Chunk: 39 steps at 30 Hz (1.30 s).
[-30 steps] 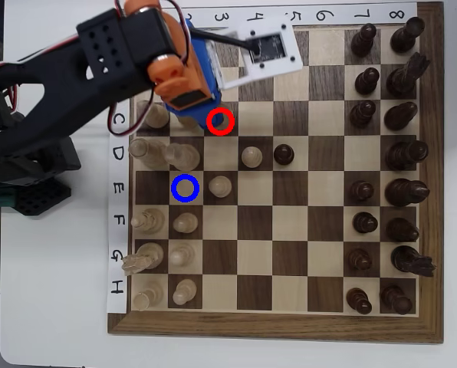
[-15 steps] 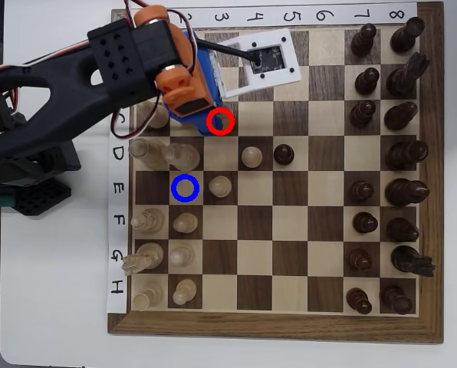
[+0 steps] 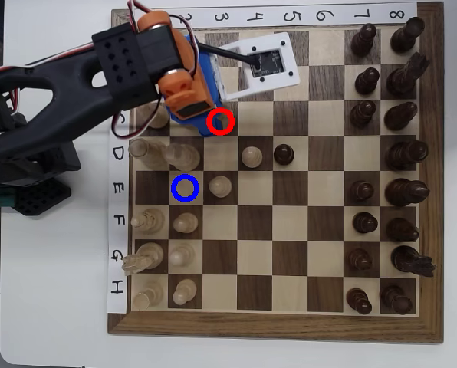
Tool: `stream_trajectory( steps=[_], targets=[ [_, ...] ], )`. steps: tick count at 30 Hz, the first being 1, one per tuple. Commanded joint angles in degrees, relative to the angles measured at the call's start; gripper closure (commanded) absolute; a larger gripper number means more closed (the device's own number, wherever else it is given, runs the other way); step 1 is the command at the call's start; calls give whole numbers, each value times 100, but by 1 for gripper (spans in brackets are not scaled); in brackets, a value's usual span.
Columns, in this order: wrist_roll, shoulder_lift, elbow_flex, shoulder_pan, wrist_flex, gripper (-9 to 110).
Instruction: Move the piece to destination
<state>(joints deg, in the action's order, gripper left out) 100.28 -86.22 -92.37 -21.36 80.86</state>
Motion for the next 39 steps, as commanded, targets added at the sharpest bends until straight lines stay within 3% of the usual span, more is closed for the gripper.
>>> stream_trajectory(
  steps=[1, 16, 20, 39],
  targets=[
    [2821, -439, -35, 220, -264, 81],
    [2856, -545, -79, 360, -325, 91],
    [3015, -615, -158, 413, -308, 101],
    [3103, -1020, 211, 422, -202, 101]
  ],
)
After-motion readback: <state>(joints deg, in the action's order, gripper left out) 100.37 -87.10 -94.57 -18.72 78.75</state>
